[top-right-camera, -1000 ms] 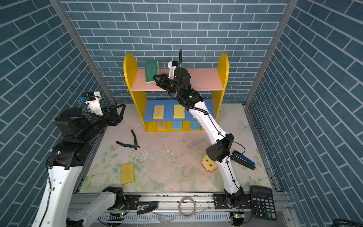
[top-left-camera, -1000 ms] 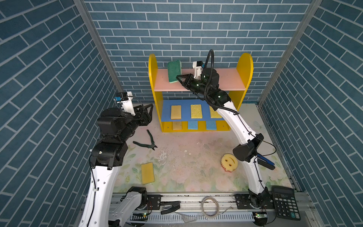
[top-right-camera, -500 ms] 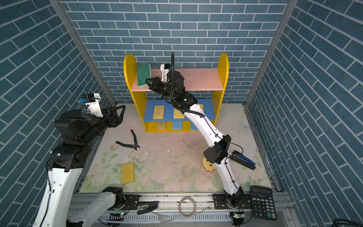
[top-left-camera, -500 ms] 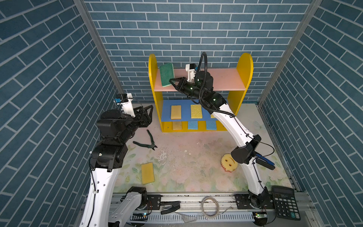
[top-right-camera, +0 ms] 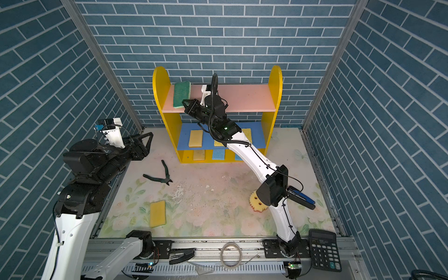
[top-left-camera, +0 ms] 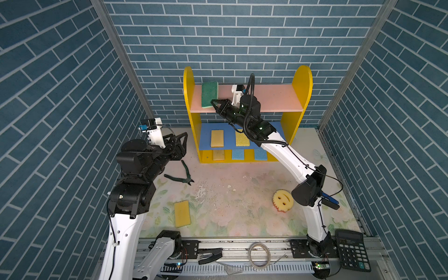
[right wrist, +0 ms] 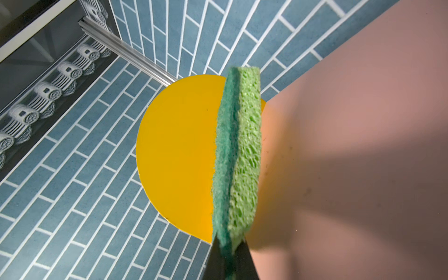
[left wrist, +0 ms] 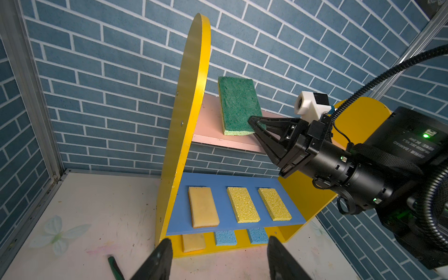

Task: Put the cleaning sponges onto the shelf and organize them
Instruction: 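Lay the green sponge flat on the pink shelf with the right gripper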

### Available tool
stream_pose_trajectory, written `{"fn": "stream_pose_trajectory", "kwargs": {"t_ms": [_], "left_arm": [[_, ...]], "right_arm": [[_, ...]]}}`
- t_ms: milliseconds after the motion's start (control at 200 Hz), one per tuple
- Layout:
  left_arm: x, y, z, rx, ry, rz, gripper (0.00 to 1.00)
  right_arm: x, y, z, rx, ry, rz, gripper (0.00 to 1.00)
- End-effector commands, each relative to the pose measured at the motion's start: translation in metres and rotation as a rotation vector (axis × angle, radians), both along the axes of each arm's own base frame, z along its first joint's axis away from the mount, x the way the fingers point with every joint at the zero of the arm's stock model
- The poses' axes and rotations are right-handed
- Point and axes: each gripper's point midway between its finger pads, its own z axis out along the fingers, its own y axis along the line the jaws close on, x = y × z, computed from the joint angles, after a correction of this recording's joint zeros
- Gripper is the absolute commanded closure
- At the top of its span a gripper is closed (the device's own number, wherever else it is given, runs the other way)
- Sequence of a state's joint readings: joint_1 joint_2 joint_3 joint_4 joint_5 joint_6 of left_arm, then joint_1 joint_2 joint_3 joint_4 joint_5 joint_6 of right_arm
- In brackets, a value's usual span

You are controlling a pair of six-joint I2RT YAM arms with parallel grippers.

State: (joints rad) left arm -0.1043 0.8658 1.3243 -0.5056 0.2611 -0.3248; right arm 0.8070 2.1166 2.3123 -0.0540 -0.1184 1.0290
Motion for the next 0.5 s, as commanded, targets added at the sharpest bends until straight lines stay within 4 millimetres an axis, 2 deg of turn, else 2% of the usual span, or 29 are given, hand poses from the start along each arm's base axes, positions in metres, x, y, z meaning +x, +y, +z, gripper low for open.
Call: {"fn": "stream_pose_trajectory", "kwargs": {"t_ms": [0, 235, 495], "left_arm": [[-0.0012, 0.0024, -0.0018, 0.019, 0.0, 0.009, 0.37], [-0.0006, 0.0023, -0.0034, 0.016, 0.005, 0.009, 0.36], [-0.0024, 0.0027, -0.002, 0.01, 0.003, 0.011, 0.36]], "right_arm": [[0.0078, -0.0085, -0.0103, 0.012, 0.058, -0.069, 0.92], [0.0057, 0.0007, -0.0112, -0.001, 0.074, -0.034, 0.85], [0.0041, -0.0018, -0.0062, -0.002, 0.061, -0.039, 0.73]]}}
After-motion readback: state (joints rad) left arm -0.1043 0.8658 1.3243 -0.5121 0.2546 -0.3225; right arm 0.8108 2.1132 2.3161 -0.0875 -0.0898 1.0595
